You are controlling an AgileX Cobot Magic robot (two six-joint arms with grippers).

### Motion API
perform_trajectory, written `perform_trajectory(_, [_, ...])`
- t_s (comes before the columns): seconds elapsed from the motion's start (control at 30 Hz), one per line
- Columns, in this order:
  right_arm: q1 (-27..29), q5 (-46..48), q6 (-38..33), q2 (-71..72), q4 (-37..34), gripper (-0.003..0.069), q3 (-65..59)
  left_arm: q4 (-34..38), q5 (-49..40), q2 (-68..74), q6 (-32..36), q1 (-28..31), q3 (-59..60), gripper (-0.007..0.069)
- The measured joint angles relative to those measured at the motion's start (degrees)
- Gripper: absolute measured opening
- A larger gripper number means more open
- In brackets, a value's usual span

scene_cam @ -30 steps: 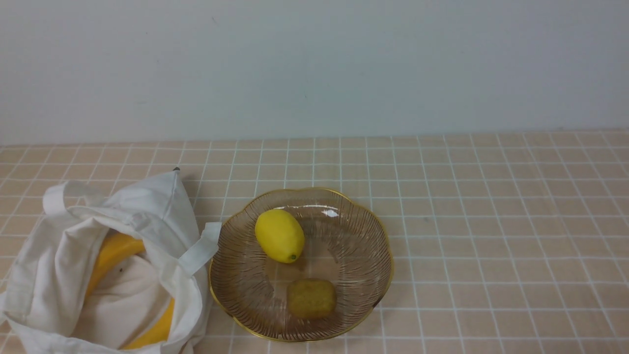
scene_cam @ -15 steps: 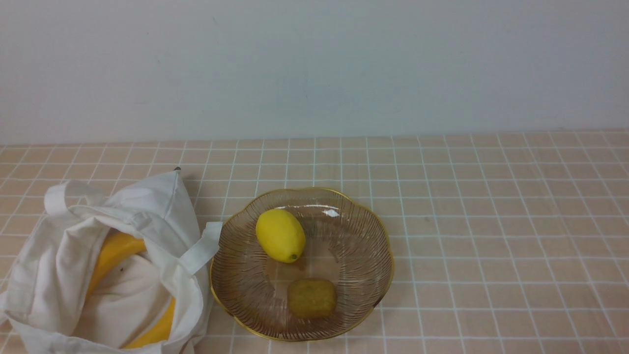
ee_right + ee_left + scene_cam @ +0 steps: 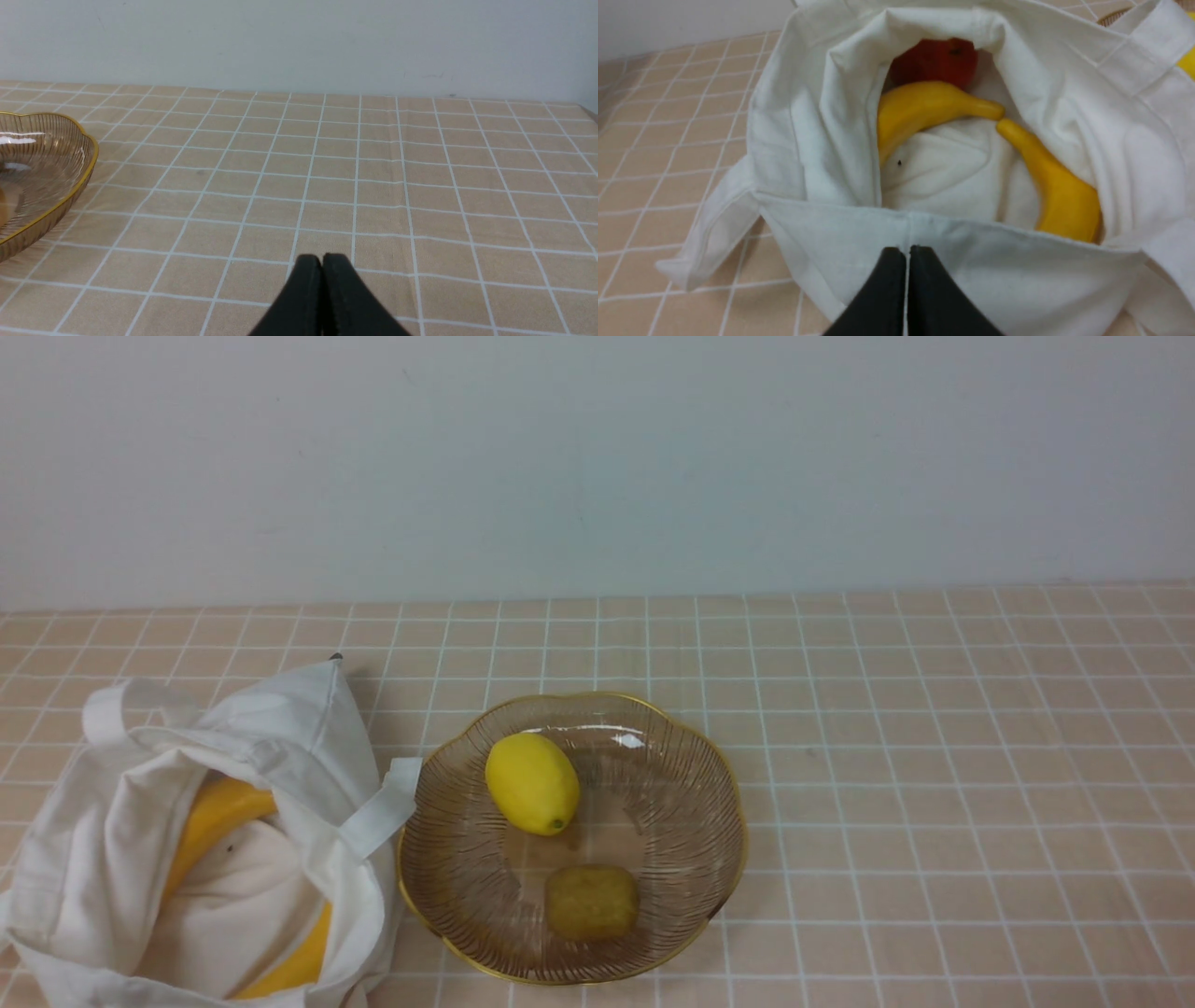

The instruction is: Take the fruit out of the bag on the brown coffee tablecloth and place them on the plate.

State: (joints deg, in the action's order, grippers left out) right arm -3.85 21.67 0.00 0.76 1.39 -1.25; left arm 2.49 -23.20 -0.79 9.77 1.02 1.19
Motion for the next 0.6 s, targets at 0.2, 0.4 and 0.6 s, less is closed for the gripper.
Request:
perform_trajectory(0.2, [0.0,0.0,0.0,0.0,0.0,-0.0015,0.0,0.3,1.2,0.0,0.0,-3.3,0.3,-0.0008])
perform_trajectory(0.4, [0.0,0.0,0.0,0.0,0.0,-0.0015,0.0,0.4,1.2,0.0,0.0,-7.3,0.3,-0.0008])
perform_trajectory(0.6, [0.0,0.0,0.0,0.0,0.0,-0.0015,0.0,0.2,1.2,0.0,0.0,-7.4,0.3,-0.0008])
